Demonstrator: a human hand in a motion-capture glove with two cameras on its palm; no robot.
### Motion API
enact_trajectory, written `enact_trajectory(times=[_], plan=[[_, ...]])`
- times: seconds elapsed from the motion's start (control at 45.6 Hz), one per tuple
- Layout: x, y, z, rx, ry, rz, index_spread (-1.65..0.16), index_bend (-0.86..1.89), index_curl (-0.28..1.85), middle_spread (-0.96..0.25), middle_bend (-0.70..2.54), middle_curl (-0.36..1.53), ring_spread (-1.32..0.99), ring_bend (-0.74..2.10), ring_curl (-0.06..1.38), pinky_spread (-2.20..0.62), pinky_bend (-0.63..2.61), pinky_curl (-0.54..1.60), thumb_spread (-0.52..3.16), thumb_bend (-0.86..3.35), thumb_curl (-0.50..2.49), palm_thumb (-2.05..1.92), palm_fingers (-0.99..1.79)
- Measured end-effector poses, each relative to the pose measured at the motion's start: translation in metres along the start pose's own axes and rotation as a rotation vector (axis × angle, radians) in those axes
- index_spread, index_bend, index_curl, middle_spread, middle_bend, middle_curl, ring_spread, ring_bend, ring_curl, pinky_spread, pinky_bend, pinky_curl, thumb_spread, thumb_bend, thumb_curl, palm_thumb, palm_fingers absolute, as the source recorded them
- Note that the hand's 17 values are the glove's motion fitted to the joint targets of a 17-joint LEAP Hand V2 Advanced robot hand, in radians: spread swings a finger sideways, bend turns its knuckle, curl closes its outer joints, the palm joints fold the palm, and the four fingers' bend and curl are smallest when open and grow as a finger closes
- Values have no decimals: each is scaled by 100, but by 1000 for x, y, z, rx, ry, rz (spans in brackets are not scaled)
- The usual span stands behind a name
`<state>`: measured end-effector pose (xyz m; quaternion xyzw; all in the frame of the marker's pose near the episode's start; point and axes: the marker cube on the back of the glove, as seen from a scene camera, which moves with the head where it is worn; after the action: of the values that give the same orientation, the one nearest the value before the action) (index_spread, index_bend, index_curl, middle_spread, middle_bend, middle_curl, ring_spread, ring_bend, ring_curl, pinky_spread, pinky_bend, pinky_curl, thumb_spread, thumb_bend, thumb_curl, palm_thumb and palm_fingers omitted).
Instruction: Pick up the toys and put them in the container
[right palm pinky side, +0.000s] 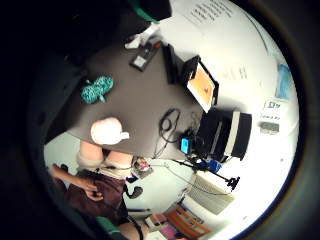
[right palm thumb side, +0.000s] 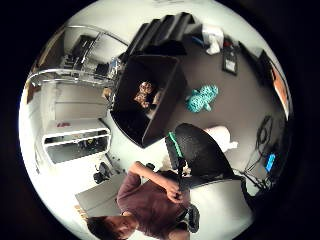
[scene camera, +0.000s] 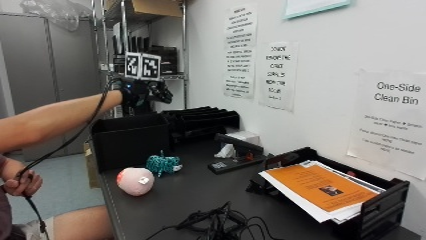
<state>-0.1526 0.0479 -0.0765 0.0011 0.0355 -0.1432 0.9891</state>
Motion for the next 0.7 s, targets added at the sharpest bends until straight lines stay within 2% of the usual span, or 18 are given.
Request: enact_trajectory(times=[0.175,0.285,0.416,0.526,0.592,0.701], plan=[[26,30,104,-36,-123,-1,-15,4,13,5,15,34,0,38,33,6,82,35,129,-2,41,11,-27],[27,37,193,-138,-142,11,-15,4,12,5,15,33,0,36,33,6,83,35,129,-2,40,10,-27],[19,42,267,-284,-129,10,-15,5,12,6,12,31,1,34,33,7,85,36,125,-4,37,4,-29],[14,43,294,-340,-77,42,-19,10,13,6,9,28,2,29,32,7,92,37,118,-4,36,0,-24],[12,40,297,-302,-70,46,-20,15,15,5,7,25,3,29,32,7,101,39,118,0,37,5,-14],[12,32,298,-180,-97,21,-22,26,20,3,14,24,2,45,35,3,100,38,124,7,40,20,16]])
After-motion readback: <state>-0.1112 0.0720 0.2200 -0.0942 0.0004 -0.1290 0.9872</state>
